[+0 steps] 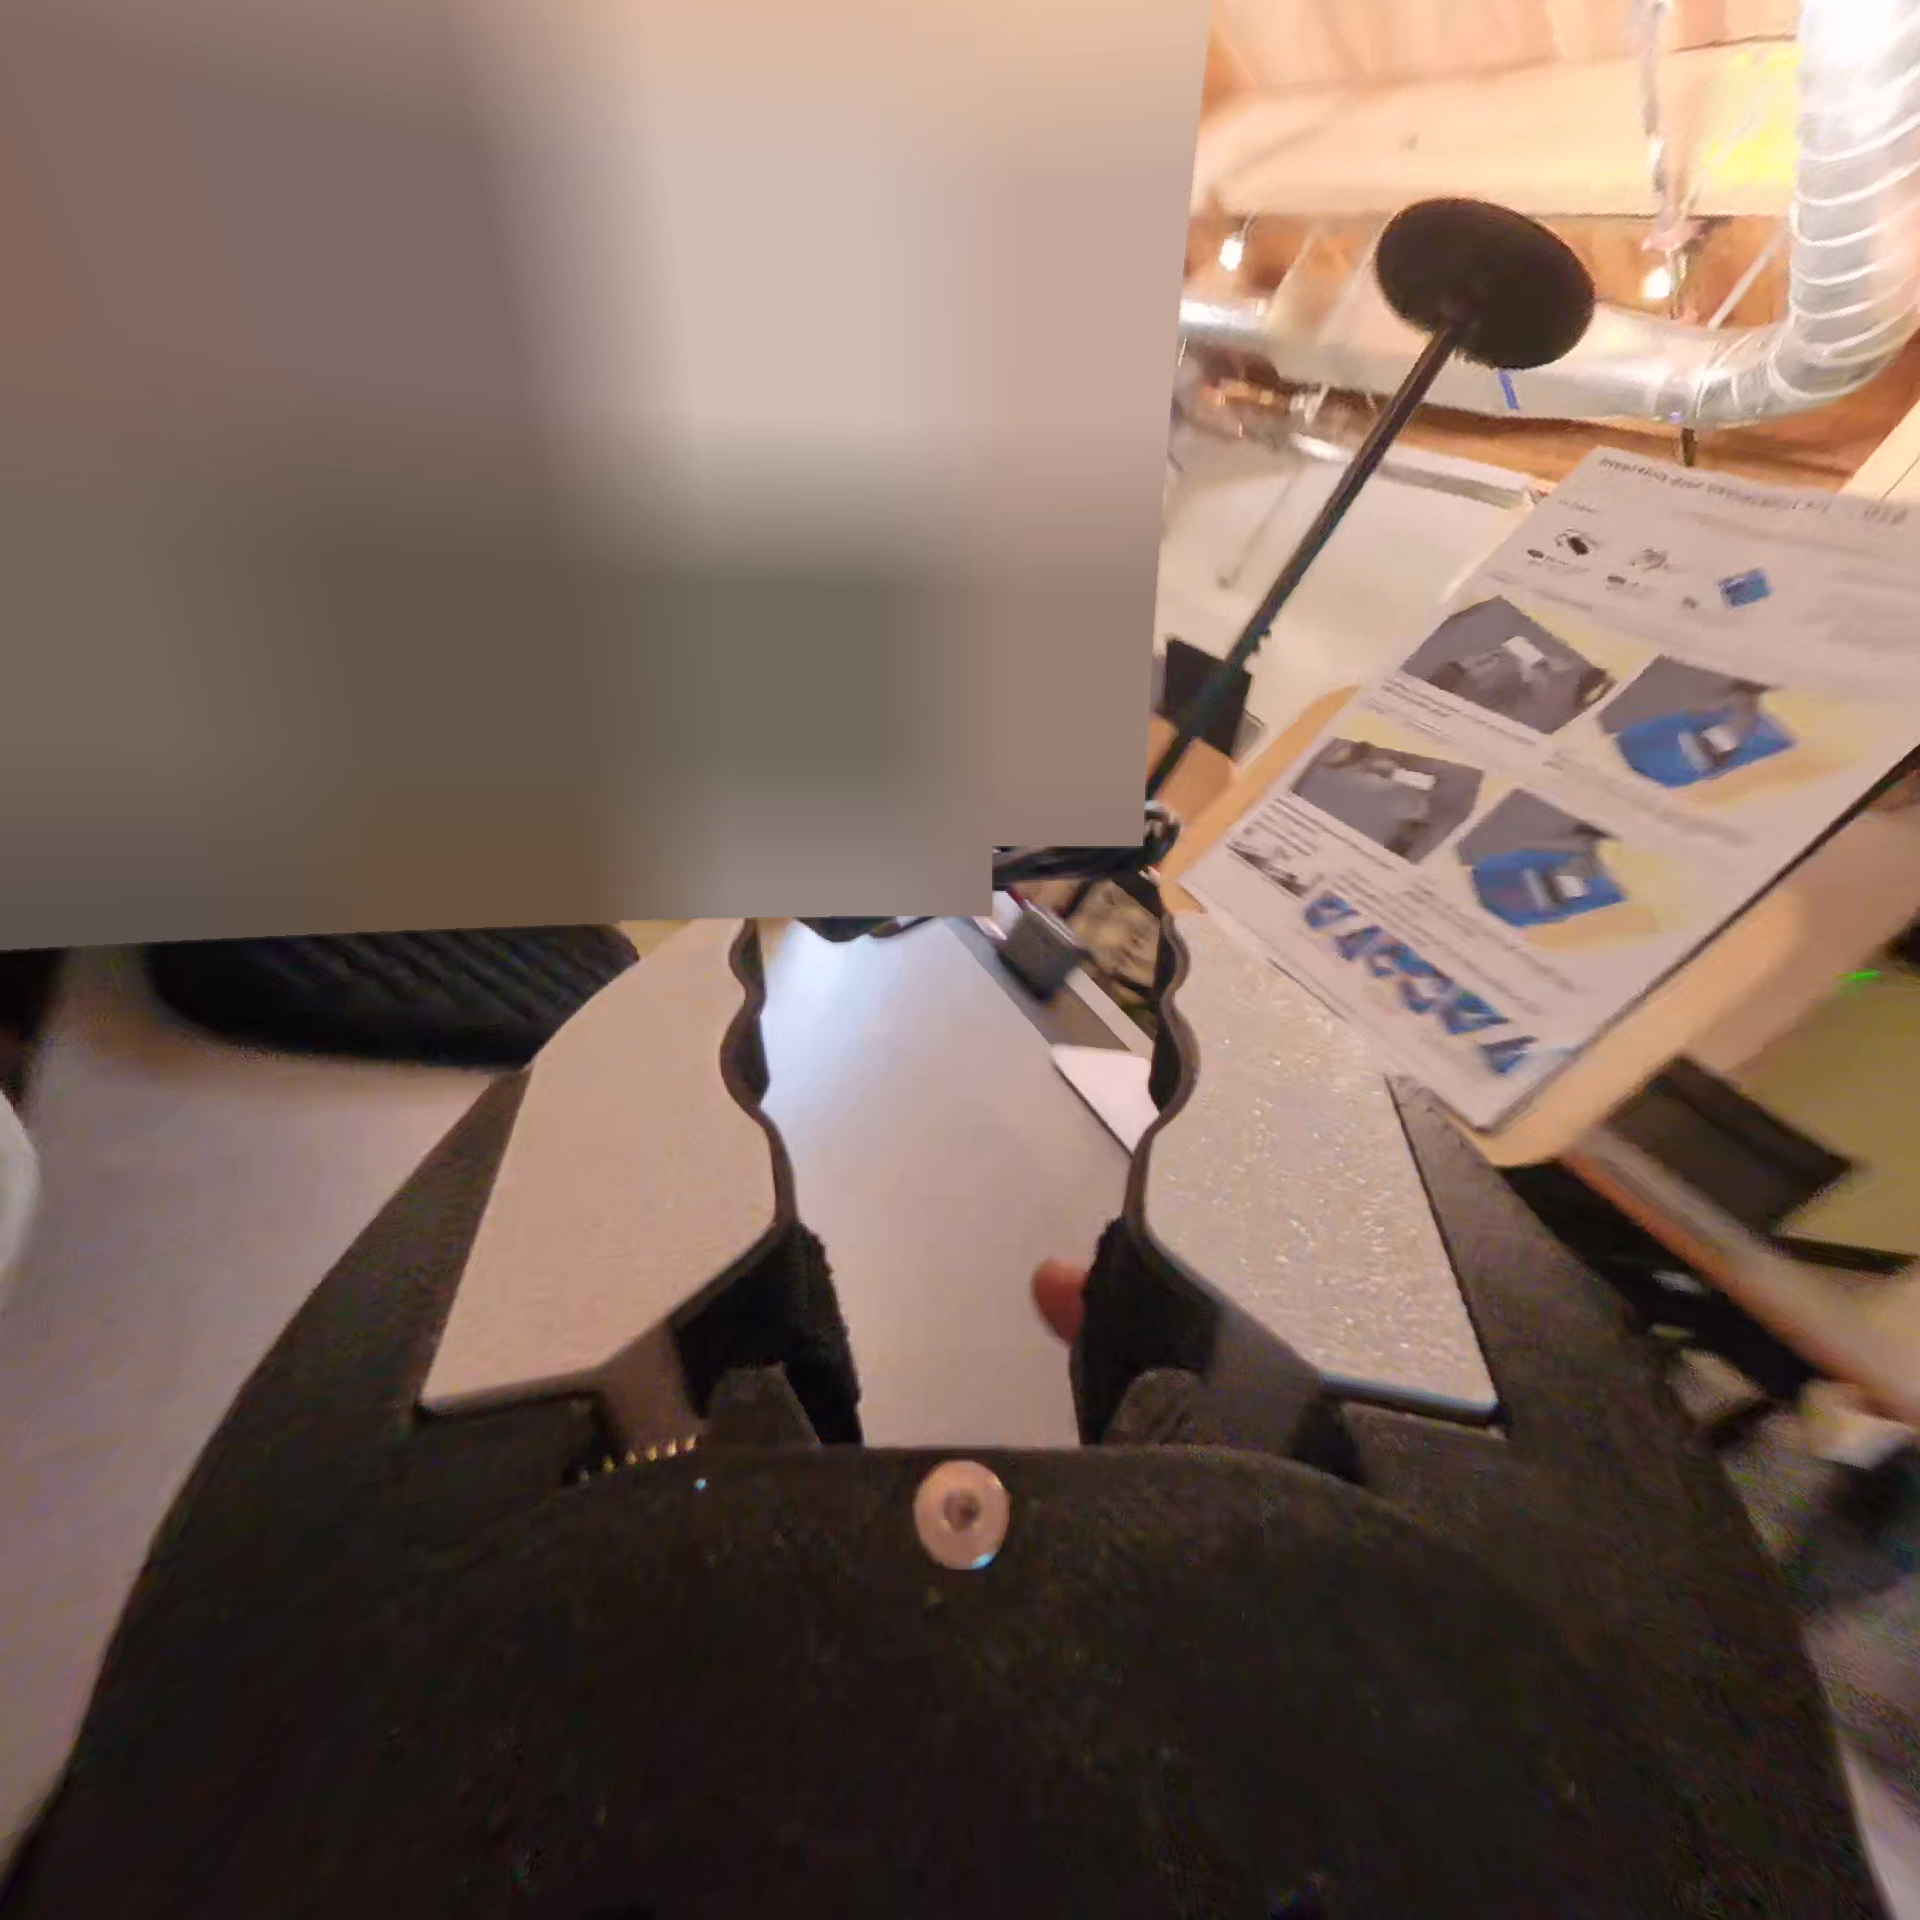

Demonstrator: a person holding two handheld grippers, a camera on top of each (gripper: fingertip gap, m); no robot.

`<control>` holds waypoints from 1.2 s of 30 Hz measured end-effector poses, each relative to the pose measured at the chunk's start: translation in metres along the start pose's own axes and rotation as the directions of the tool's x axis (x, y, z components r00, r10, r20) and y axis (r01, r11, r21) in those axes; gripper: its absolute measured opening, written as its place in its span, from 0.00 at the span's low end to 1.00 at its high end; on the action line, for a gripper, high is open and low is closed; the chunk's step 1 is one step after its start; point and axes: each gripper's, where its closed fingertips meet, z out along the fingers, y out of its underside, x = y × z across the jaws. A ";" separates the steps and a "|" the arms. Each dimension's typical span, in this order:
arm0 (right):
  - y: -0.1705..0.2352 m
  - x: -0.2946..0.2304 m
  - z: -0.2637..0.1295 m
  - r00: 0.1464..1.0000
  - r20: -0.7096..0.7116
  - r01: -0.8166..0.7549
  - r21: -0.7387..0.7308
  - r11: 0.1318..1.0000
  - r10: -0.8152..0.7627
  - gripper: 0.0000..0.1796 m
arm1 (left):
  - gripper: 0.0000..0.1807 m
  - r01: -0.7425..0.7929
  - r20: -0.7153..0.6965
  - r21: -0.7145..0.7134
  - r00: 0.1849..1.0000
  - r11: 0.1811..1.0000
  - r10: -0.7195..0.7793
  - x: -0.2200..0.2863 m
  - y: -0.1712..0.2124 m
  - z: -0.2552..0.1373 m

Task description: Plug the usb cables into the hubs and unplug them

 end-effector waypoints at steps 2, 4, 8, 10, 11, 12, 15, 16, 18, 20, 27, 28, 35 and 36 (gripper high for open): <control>0.002 -0.011 0.002 0.990 0.046 0.137 -0.124 0.983 -0.132 0.36 | 0.31 -0.139 -0.027 -0.104 0.990 0.985 0.137 0.001 0.010 0.000; 0.012 -0.026 0.011 0.971 0.129 0.232 -0.264 0.936 -0.204 0.38 | 0.32 -0.219 -0.062 -0.160 0.975 0.962 0.212 0.004 0.015 0.002; 0.050 -0.042 0.037 0.891 0.246 0.454 -0.440 0.775 -0.382 0.48 | 0.32 -0.272 -0.104 -0.177 0.961 0.946 0.256 0.005 0.015 0.006; 0.058 -0.046 0.049 0.856 0.270 0.517 -0.430 0.740 -0.441 0.47 | 0.32 -0.299 -0.136 -0.178 0.951 0.937 0.278 0.007 0.012 0.007; 0.059 -0.049 0.055 0.844 0.281 0.536 -0.423 0.731 -0.456 0.46 | 0.32 -0.318 -0.157 -0.182 0.944 0.931 0.291 0.009 0.012 0.008; 0.060 -0.052 0.060 0.831 0.294 0.556 -0.416 0.720 -0.472 0.44 | 0.32 -0.341 -0.179 -0.183 0.934 0.922 0.310 0.011 0.011 0.008; 0.066 -0.062 0.071 0.794 0.344 0.607 -0.413 0.679 -0.500 0.34 | 0.32 -0.413 -0.240 -0.176 0.898 0.893 0.368 0.018 0.004 0.009; 0.066 -0.060 0.072 0.794 0.329 0.608 -0.412 0.679 -0.511 0.33 | 0.32 -0.437 -0.247 -0.186 0.888 0.880 0.389 0.018 0.004 0.010; 0.061 -0.057 0.074 0.823 0.278 0.568 -0.390 0.725 -0.495 0.32 | 0.32 -0.454 -0.237 -0.188 0.882 0.871 0.408 0.014 0.000 0.011; 0.053 -0.056 0.073 0.856 0.232 0.516 -0.330 0.790 -0.462 0.32 | 0.33 -0.441 -0.195 -0.158 0.891 0.883 0.410 0.008 -0.010 0.009; 0.029 -0.067 0.074 0.974 0.177 0.155 -0.076 0.985 -0.139 0.32 | 0.46 0.291 -0.055 0.348 0.955 0.891 -0.290 -0.017 -0.068 -0.011; 0.025 -0.073 0.076 0.975 0.204 0.094 -0.043 0.995 -0.084 0.32 | 0.46 0.416 -0.110 0.420 0.906 0.807 -0.409 -0.017 -0.069 -0.013; 0.003 -0.114 0.089 0.911 0.383 -0.192 0.072 0.979 0.151 0.33 | 0.46 0.693 -0.408 0.529 0.714 0.490 -0.569 0.022 -0.076 0.002; 0.003 -0.117 0.091 0.905 0.391 -0.205 0.063 0.977 0.165 0.33 | 0.45 0.688 -0.415 0.520 0.721 0.506 -0.554 0.026 -0.079 0.003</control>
